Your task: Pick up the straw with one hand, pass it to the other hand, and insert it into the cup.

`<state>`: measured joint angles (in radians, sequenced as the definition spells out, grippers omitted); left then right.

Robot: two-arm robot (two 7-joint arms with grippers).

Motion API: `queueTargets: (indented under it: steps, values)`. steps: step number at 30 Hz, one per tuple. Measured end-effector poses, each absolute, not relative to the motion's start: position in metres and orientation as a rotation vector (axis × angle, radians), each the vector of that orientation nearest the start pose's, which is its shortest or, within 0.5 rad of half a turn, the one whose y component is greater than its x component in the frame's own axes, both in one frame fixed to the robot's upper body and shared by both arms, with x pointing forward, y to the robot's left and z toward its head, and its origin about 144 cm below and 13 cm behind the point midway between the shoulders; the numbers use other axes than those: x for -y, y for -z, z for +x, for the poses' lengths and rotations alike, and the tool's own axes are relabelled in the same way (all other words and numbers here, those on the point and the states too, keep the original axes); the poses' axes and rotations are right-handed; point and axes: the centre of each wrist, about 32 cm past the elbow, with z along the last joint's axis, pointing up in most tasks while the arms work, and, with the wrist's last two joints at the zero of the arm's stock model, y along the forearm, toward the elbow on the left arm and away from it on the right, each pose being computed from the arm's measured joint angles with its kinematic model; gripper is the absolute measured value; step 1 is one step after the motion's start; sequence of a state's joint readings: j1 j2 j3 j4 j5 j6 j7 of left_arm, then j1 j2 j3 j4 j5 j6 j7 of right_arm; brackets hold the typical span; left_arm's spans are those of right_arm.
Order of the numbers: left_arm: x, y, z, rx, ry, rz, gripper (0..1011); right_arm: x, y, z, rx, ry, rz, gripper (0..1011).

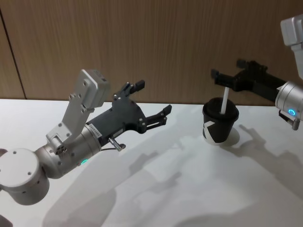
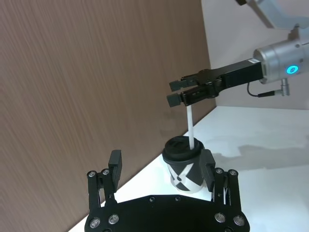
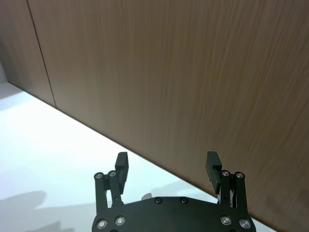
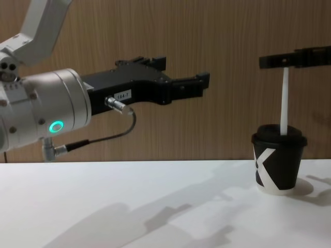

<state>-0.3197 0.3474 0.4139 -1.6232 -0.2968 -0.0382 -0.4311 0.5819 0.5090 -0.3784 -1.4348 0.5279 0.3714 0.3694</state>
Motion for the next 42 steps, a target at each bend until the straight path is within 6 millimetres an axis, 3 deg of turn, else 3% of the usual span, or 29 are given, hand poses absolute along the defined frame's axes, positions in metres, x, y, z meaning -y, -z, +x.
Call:
queueTargets:
  steps: [15,42]
  values:
    - [-0.190,-1.250,0.524,0.332,-0.767,-0.074,1003,0.283,-1.302,0.558,0.112,0.914,-0.104,1001]
    - [-0.181,-1.263,0.531,0.421,-0.806,-0.098,1003,0.270,-1.295,0.533,0.162,0.835,-0.090,1001]
